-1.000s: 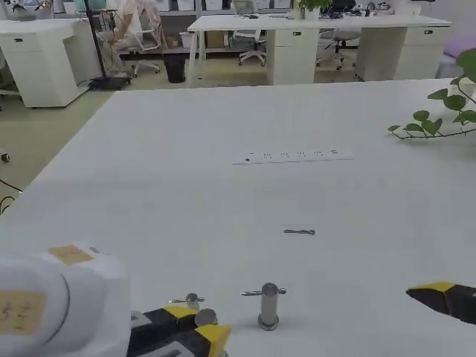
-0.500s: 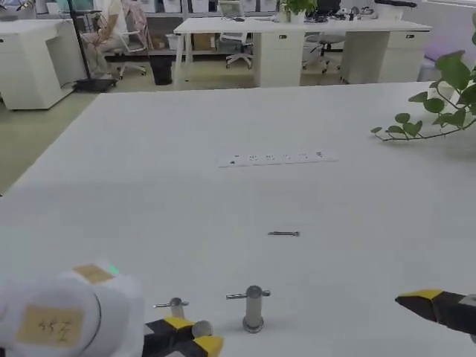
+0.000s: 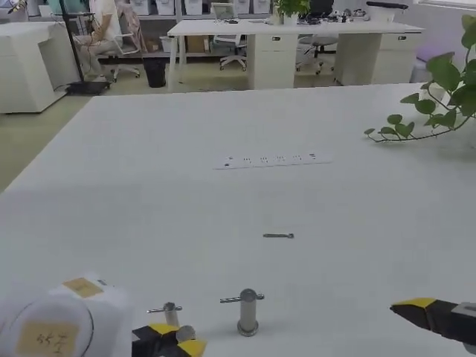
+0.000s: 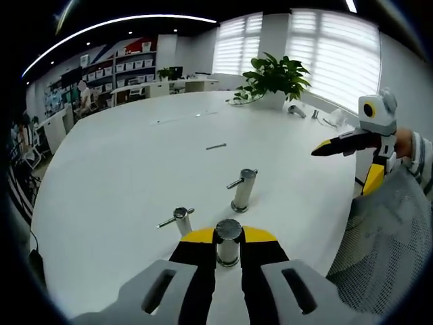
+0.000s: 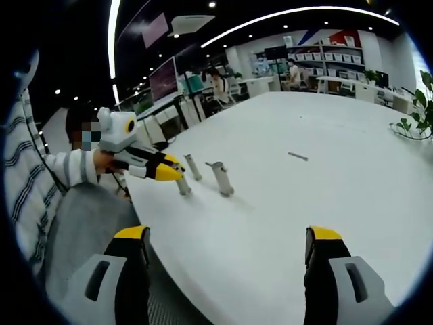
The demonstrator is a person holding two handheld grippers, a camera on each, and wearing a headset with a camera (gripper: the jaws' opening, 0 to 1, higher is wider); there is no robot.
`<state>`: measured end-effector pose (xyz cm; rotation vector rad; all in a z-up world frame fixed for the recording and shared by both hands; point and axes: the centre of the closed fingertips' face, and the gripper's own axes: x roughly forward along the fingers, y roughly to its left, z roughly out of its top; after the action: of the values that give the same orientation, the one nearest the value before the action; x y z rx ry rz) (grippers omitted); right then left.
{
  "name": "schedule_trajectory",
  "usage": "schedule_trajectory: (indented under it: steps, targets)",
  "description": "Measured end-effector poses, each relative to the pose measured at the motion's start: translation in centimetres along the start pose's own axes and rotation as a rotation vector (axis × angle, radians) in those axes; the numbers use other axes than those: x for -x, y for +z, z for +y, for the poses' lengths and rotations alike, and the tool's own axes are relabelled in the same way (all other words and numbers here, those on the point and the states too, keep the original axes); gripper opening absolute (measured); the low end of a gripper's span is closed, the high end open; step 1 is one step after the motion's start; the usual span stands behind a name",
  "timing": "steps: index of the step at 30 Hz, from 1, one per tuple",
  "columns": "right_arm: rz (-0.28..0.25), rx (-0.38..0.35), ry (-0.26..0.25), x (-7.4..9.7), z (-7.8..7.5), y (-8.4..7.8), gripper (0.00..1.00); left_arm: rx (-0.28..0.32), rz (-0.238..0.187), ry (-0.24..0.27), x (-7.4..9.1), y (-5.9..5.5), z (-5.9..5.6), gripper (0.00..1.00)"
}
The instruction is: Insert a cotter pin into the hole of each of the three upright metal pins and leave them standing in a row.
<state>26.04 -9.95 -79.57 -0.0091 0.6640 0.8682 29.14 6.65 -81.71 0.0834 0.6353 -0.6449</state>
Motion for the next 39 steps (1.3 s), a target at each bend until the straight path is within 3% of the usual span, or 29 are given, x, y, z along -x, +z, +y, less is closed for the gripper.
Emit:
schedule_trajectory:
  steps: [10, 16, 19, 21, 23, 39]
  targets:
    - [-0.01, -0.011, 0.0, -0.2, -0.2, 0.3, 0.96, -0.034, -0.005, -0.013, -0.8, -0.5, -0.1, 0.11]
    - [-0.016, -0.019, -0.002, -0.2, -0.3, 0.4, 0.96, -0.055, -0.033, -0.024, -1.1, -0.1, -0.1, 0.11]
    - [-0.005, -0.017, 0.004, -0.2, -0.1, 0.3, 0.96, -0.125, -0.043, -0.035, -1.1, -0.3, -0.4, 0.11]
    - [-0.002, -0.017, 0.006, -0.3, -0.1, 0.3, 0.96, -0.078, -0.064, -0.039, -1.0, -0.3, -0.5, 0.11]
    - [-0.008, -0.019, 0.002, -0.3, -0.2, 0.5, 0.96, -0.135, -0.074, -0.031, -1.0, -0.3, -0.4, 0.12]
    - [-0.002, -0.011, 0.006, -0.4, -0.3, 0.5, 0.96, -0.108, -0.075, -0.031, -1.0, -0.3, -0.4, 0.12]
